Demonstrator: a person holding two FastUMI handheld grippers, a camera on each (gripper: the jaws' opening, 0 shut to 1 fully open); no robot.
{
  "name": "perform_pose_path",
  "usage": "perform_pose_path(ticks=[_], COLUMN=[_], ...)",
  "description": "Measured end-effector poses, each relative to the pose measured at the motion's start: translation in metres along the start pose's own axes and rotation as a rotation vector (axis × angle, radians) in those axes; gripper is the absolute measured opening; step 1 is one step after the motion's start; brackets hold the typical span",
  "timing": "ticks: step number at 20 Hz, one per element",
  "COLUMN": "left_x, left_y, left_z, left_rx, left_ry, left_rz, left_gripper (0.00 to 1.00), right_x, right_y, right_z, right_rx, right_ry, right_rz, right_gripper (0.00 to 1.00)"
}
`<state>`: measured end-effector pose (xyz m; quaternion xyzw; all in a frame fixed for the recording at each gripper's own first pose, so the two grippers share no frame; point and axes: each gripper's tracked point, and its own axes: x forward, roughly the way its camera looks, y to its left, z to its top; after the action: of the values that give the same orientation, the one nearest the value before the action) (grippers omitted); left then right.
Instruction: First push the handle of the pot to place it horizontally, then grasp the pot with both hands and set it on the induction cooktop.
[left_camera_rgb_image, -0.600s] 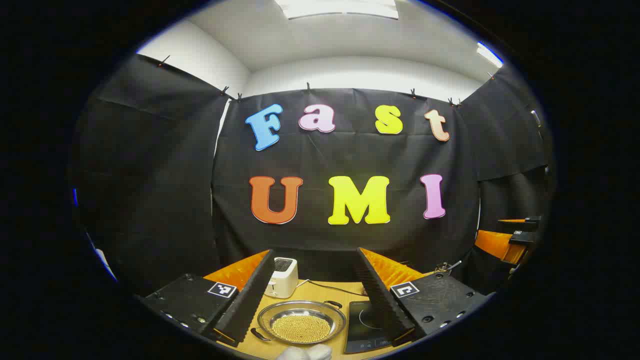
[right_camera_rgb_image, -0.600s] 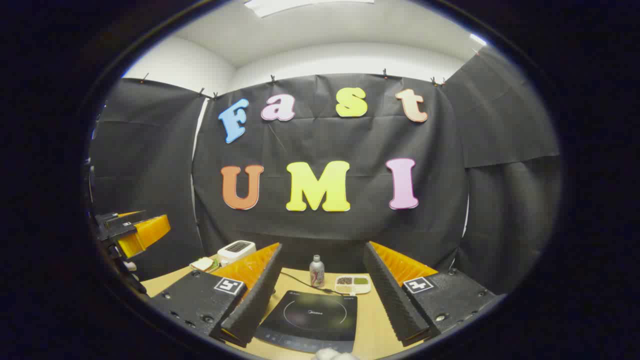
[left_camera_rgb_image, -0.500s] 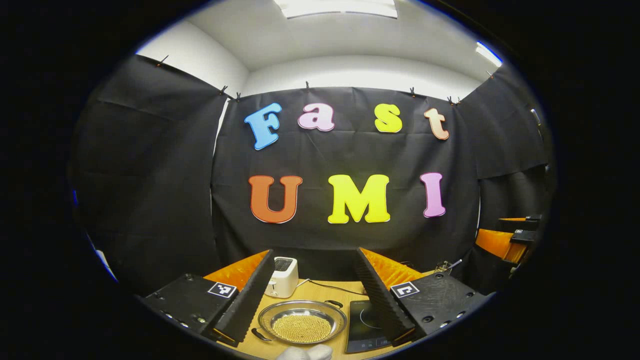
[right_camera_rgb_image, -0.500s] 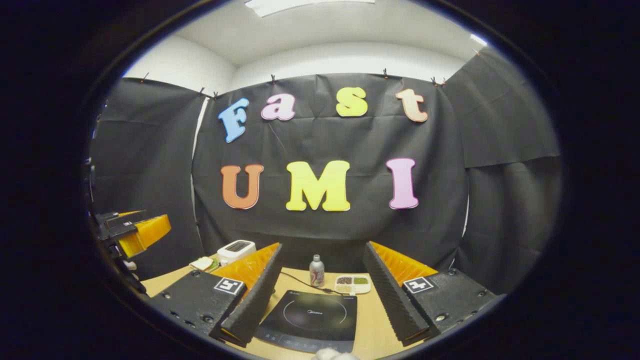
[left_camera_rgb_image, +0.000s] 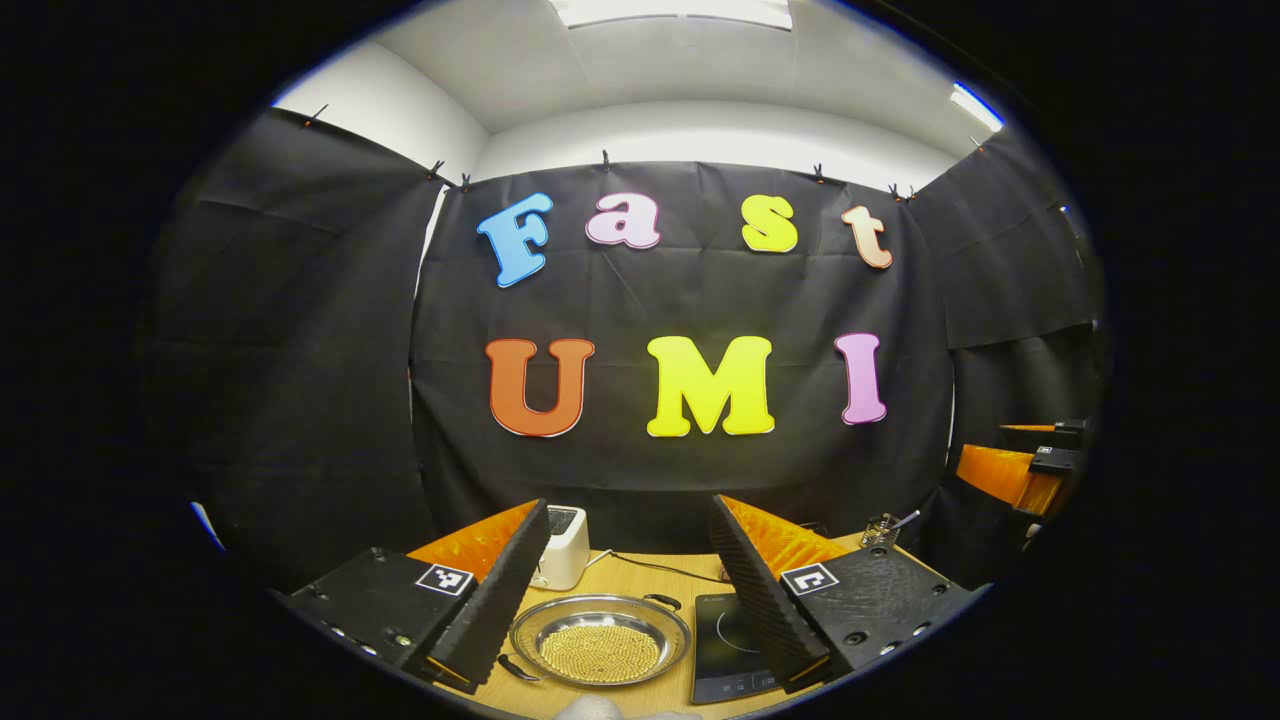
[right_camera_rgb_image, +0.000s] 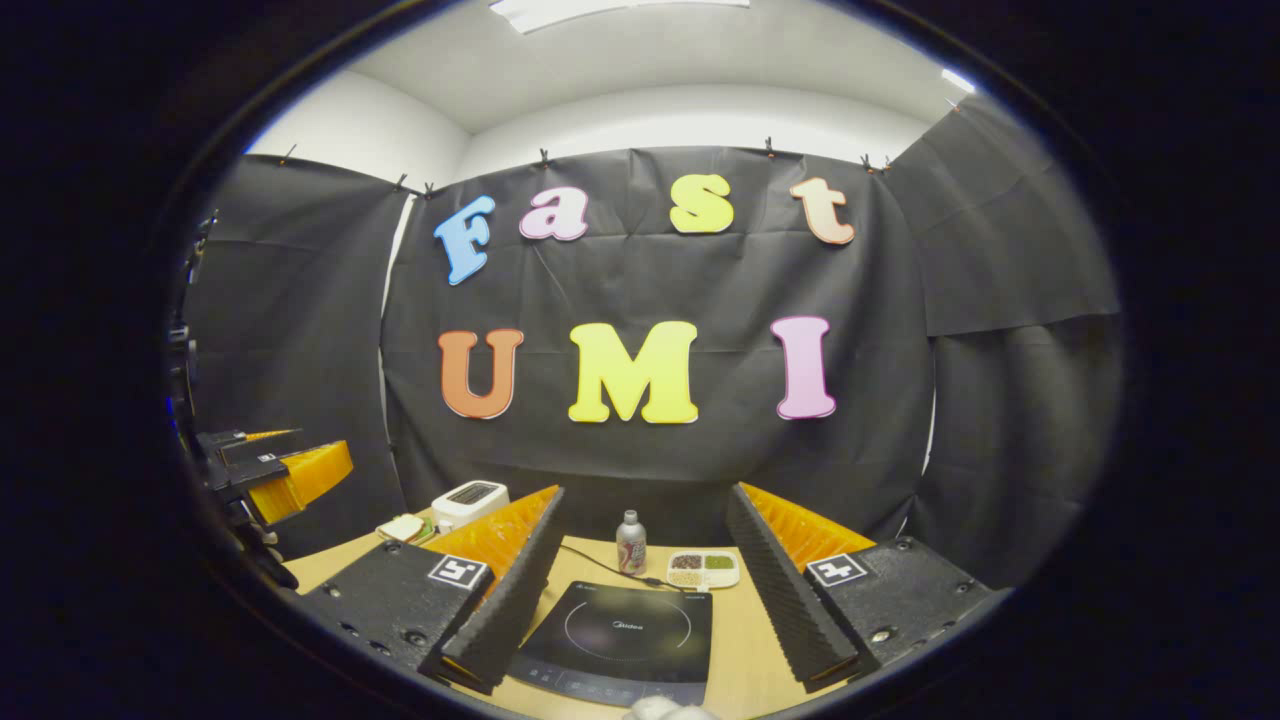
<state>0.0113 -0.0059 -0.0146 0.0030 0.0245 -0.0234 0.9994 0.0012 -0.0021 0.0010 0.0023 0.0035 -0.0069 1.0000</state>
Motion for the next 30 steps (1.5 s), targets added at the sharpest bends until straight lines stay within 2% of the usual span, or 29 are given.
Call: perform_pose_path(ticks=[1, 2, 3, 4, 5, 6, 7, 8, 11, 13, 14, 15, 17, 21, 24, 30], left_x=[0.0, 0.001, 0.0, -0.002, -0.004, -0.004, -0.006, -0.006, -0.007, -0.007, -0.008, -0.011, -0.018, -0.034, -0.038, -0.023], left_y=[-0.005, -0.007, -0.013, -0.022, -0.027, -0.026, -0.017, -0.007, -0.002, 0.006, 0.013, 0.016, 0.016, 0.034, 0.047, 0.061], left_z=[-0.006, -0.014, -0.024, -0.034, -0.041, -0.047, -0.052, -0.06, -0.1, -0.13, -0.145, -0.167, -0.204, -0.267, -0.3, -0.343], left_rx=[0.004, 0.009, 0.012, 0.011, 0.009, 0.012, 0.016, 0.02, -0.022, -0.038, -0.038, -0.038, -0.037, 0.055, 0.09, 0.117], left_ry=[0.021, 0.054, 0.09, 0.131, 0.159, 0.175, 0.19, 0.205, 0.307, 0.385, 0.43, 0.479, 0.588, 0.767, 0.885, 1.015], left_rz=[-0.021, -0.043, -0.081, -0.136, -0.162, -0.161, -0.147, -0.126, -0.137, -0.143, -0.138, -0.143, -0.163, -0.198, -0.232, -0.27], left_gripper=[0.85, 0.95, 0.69, 0.53, 0.44, 0.25, 0.17, 0.14, 0.0, 0.01, 0.0, 0.0, 0.0, 0.0, 0.0, 0.0], right_x=[0.0, -0.001, -0.003, -0.004, -0.005, -0.005, -0.007, -0.007, -0.011, -0.015, -0.016, -0.016, -0.014, -0.002, 0.008, 0.024], right_y=[0.0, 0.001, 0.0, -0.001, 0.001, 0.003, 0.006, 0.007, 0.012, 0.014, 0.015, 0.017, 0.02, 0.02, 0.022, 0.017], right_z=[-0.003, -0.005, -0.005, -0.004, -0.005, -0.007, -0.009, -0.011, -0.017, -0.025, -0.029, -0.036, -0.049, -0.068, -0.075, -0.085], right_rx=[-0.001, -0.003, -0.008, -0.015, -0.022, -0.026, -0.03, -0.035, -0.031, -0.032, -0.033, -0.032, -0.03, -0.009, 0.016, 0.009], right_ry=[0.011, 0.017, 0.021, 0.022, 0.026, 0.032, 0.04, 0.045, 0.059, 0.073, 0.084, 0.101, 0.135, 0.182, 0.196, 0.228], right_rz=[-0.001, -0.001, -0.004, -0.005, -0.006, -0.003, 0.002, 0.001, 0.0, -0.001, 0.0, 0.004, 0.017, 0.046, 0.057, 0.07], right_gripper=[0.96, 0.96, 0.96, 0.96, 0.96, 0.96, 0.96, 0.96, 0.96, 0.96, 1.0, 0.96, 0.96, 0.97, 0.96, 0.96])
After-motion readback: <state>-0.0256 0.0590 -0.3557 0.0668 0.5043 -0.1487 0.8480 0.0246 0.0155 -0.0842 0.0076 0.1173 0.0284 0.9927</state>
